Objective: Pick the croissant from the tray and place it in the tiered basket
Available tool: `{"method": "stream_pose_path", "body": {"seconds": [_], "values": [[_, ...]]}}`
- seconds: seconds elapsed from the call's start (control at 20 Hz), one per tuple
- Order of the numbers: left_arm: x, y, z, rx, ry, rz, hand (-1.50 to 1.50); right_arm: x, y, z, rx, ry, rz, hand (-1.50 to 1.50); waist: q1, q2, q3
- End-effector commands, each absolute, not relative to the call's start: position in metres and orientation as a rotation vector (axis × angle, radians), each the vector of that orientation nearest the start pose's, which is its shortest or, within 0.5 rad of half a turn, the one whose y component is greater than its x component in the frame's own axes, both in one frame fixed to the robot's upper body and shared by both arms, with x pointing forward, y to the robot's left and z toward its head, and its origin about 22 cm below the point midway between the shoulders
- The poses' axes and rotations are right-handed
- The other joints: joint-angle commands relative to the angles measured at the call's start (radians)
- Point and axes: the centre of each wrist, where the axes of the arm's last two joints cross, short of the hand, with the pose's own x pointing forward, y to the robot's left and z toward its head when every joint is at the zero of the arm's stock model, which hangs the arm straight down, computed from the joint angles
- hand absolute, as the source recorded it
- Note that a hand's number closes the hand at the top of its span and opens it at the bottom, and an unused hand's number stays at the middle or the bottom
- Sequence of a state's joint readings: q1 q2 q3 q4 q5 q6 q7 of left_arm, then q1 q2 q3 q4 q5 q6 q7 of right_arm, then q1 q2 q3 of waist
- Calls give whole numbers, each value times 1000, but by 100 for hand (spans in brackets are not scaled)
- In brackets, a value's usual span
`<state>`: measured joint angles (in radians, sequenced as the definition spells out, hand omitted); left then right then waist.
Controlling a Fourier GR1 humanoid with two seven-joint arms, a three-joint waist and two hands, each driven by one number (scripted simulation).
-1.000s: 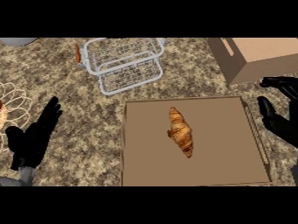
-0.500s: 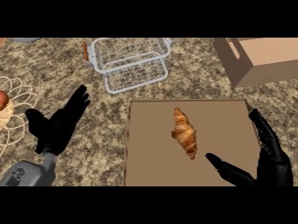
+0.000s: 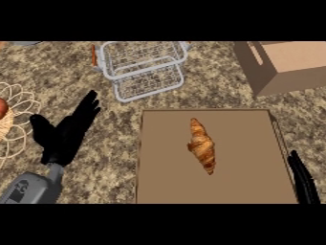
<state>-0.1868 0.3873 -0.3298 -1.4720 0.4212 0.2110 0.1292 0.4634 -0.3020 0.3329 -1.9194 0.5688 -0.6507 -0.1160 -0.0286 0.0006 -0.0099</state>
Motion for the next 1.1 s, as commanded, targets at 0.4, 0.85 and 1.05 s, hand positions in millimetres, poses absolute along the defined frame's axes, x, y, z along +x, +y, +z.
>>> {"method": "stream_pose_path", "body": {"seconds": [0.4,0.85,1.05], "values": [[278,227,32,-127,-1394,-159,0,111,-152,56,-979,-1413,448,-150,46,6,2],[282,218,29,-112,-1390,-149,0,137,-93,79,-1154,-1144,542,-150,39,2,8],[282,214,11,-122,-1385,-151,0,146,-60,89,-1122,-1116,574,-150,37,2,9]]}}
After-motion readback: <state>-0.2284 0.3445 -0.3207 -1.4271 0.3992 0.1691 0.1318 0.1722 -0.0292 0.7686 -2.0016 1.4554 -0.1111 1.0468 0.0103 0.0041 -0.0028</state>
